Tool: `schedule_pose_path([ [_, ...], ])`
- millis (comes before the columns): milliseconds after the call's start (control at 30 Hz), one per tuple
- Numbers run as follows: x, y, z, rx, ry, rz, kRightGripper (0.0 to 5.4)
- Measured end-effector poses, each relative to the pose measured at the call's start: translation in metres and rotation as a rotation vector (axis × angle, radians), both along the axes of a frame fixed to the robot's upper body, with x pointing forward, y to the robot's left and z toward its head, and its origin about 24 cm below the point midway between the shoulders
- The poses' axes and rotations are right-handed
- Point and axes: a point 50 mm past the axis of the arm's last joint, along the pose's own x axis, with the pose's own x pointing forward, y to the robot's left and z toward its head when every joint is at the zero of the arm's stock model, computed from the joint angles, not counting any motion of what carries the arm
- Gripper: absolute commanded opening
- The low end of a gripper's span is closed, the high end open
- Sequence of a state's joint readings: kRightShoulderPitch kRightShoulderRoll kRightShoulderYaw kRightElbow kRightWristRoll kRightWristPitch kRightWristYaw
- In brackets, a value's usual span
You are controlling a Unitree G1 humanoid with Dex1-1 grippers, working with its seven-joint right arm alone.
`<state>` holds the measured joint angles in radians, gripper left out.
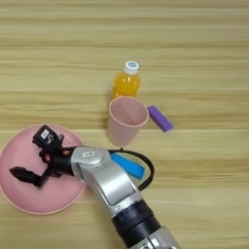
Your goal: Move the objects on the table
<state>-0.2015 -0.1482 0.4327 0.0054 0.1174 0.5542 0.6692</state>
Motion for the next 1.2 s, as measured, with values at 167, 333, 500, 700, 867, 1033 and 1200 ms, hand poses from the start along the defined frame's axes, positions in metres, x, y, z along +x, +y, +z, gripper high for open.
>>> schedule_pose_path([
  [167,0.003,0.003,0.000,-0.007,-0.026,-0.050,5.38],
  [333,0.009,0.004,-0.002,-0.046,-0.072,-0.133,5.38],
  [500,0.018,0.006,-0.003,-0.066,-0.103,-0.206,5.38],
  [700,0.029,0.008,-0.004,-0.073,-0.117,-0.273,5.38],
  [867,0.038,0.008,-0.005,-0.091,-0.136,-0.340,5.38],
  [1033,0.042,0.008,-0.006,-0.091,-0.143,-0.391,5.38],
  [1200,0.047,0.004,-0.007,-0.088,-0.143,-0.470,5.38],
])
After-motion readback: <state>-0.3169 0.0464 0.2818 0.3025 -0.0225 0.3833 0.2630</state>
